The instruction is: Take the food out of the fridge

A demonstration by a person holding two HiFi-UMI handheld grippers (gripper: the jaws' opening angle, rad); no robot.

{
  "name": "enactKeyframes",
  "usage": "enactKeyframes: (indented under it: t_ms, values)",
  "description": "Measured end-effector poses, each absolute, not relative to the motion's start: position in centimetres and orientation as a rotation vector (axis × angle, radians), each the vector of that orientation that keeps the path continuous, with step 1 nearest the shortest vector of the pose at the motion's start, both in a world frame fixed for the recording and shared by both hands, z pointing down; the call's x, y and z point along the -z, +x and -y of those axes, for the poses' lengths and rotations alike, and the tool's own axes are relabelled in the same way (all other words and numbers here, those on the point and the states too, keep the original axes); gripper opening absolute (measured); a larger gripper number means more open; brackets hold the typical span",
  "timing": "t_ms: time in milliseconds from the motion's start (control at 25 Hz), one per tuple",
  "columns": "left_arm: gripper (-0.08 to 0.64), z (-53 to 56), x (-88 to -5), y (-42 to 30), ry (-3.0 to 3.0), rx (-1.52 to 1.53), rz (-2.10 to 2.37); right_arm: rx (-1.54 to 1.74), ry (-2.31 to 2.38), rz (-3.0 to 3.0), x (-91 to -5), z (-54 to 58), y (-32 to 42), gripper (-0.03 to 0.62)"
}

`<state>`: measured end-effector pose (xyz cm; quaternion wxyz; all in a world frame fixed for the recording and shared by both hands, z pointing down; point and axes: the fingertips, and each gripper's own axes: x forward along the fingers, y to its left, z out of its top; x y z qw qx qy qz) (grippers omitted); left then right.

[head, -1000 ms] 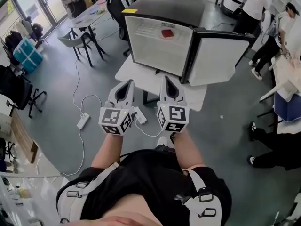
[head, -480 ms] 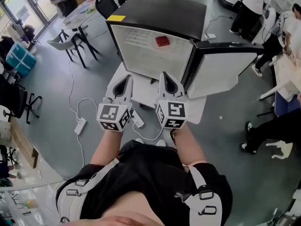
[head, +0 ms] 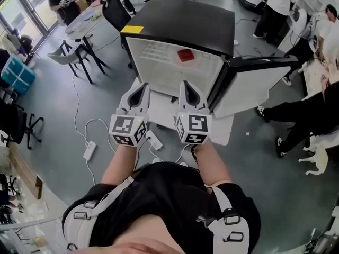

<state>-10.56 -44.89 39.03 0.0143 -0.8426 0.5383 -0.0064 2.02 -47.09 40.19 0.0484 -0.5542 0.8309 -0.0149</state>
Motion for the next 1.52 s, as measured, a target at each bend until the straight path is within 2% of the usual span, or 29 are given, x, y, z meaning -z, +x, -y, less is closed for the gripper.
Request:
enactKeyframes:
  t_ms: [200, 480, 520, 560, 840, 1160, 1480, 1520]
  values:
    - [-0.002, 45.3, -39.3, -10.7, -2.63, 0.008, -1.67, -0.22, -1.713, -2.617, -39.6, 47.5, 1.3, 0.009]
    - [-0.002, 45.2, -39.8, -10.3, -2.647, 0.026, -1.655, -0.822, -1.731, -2.805, -41.3, 49.9, -0.6, 0.01]
    - [-0.002, 45.2, -39.8, -10.3, -2.644, 0.03, -1.654, -0.854, -1.704, -2.875, -42.2, 50.4, -1.1, 0.088]
    - [-0.002, 45.1, -39.7, -10.3, -2.644, 0.032, -1.652, -0.88, -1.693, -2.937, -43.1, 50.9, -1.4, 0.107]
    - [-0.002, 44.7, -39.9, -11.0, -2.632, 0.038, -1.675, -1.218, -1.84, -3.147, -47.8, 55.5, -1.7, 0.117]
    - [-0.002, 44.4, -40.5, -13.2, -2.607, 0.05, -1.739, -1.435, -2.013, -3.21, -51.0, 60.1, -0.6, 0.117]
    - [-0.002, 44.3, -40.7, -14.5, -2.595, 0.062, -1.761, -1.513, -2.073, -3.297, -52.4, 62.2, 0.1, 0.116]
    - [-0.002, 44.3, -40.7, -14.5, -2.596, 0.064, -1.759, -1.54, -2.07, -3.306, -52.4, 62.3, 0.1, 0.092]
